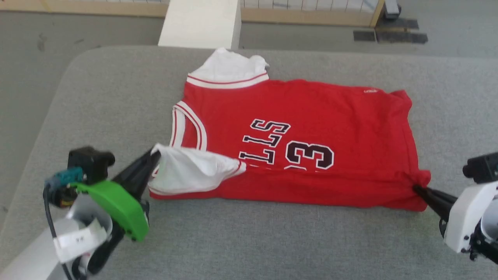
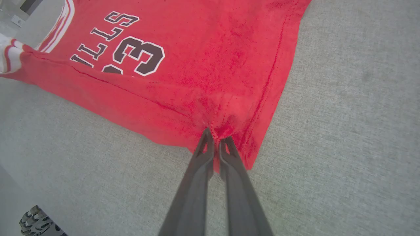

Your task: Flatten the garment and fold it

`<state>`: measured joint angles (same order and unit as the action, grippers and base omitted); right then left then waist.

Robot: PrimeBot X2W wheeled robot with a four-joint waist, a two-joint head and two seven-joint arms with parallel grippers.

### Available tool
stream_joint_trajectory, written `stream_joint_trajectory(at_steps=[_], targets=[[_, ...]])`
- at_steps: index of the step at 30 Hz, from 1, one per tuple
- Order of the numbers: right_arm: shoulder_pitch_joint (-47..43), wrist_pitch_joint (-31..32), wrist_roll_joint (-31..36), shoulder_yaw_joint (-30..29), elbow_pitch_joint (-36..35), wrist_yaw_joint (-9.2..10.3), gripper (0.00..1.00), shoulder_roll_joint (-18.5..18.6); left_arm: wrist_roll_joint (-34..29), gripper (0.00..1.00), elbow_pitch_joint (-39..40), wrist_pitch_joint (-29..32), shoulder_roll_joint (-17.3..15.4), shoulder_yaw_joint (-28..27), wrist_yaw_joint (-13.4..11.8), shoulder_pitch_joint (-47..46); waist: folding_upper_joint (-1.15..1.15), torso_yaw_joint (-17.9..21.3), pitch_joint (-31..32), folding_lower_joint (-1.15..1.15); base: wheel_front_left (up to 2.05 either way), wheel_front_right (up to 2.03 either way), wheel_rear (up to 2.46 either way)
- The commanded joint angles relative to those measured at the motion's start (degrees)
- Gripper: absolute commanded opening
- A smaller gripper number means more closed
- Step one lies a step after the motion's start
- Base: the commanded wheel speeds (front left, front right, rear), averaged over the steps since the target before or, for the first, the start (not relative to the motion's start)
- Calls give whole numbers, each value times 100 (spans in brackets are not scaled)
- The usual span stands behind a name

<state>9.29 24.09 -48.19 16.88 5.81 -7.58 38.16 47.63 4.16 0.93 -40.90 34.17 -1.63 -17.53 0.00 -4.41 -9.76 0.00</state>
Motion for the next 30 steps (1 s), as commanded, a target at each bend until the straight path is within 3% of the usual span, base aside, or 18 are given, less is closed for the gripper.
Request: stream_joint_trajectory(at_steps=[1, 12, 18, 19, 20, 21, 22, 23, 26, 30], targets=[[128, 55, 93, -43, -22, 9, 0, -51, -68, 0, -104, -13, 64, -14, 20, -195, 0, 75, -263, 0, 0, 0, 0], [669, 386, 615, 7, 72, 9, 0, -293, -325, 0, -1340, 329, 393, 194, 188, -1198, 0, 183, -816, 0, 0, 0, 0], [852, 387, 804, 85, 238, 9, 0, -403, -382, 0, -2080, 294, 732, 301, 194, -1483, 0, 200, -931, 0, 0, 0, 0], [876, 379, 829, 98, 268, 9, 0, -423, -430, 45, -2210, 194, 789, 293, 153, -1529, 0, 203, -937, 0, 0, 0, 0], [892, 376, 836, 101, 297, 9, 0, -445, -453, 100, -2316, 132, 837, 291, 127, -1554, 0, 207, -935, 0, 0, 0, 0], [901, 396, 833, 59, 376, 9, 0, -487, -445, 100, -2441, 85, 904, 290, 115, -1572, 0, 211, -918, 0, 0, 0, 0], [908, 408, 858, 29, 426, 9, 15, -514, -437, 100, -2529, 60, 952, 301, 129, -1582, 0, 209, -892, 0, 0, 0, 0], [912, 404, 919, -4, 463, 9, 100, -534, -408, 100, -2626, 5, 1015, 293, 140, -1584, 0, 204, -852, 0, 0, 0, 0], [878, 450, 980, -113, 506, 9, 100, -647, -290, 100, -2814, -125, 1154, 236, 144, -1539, 0, 193, -710, 0, 0, 0, 0], [772, 556, 1116, -278, 381, 9, 100, -868, 119, 100, -2895, -211, 1364, -20, -62, -1246, 0, 207, -468, 0, 0, 0, 0]])
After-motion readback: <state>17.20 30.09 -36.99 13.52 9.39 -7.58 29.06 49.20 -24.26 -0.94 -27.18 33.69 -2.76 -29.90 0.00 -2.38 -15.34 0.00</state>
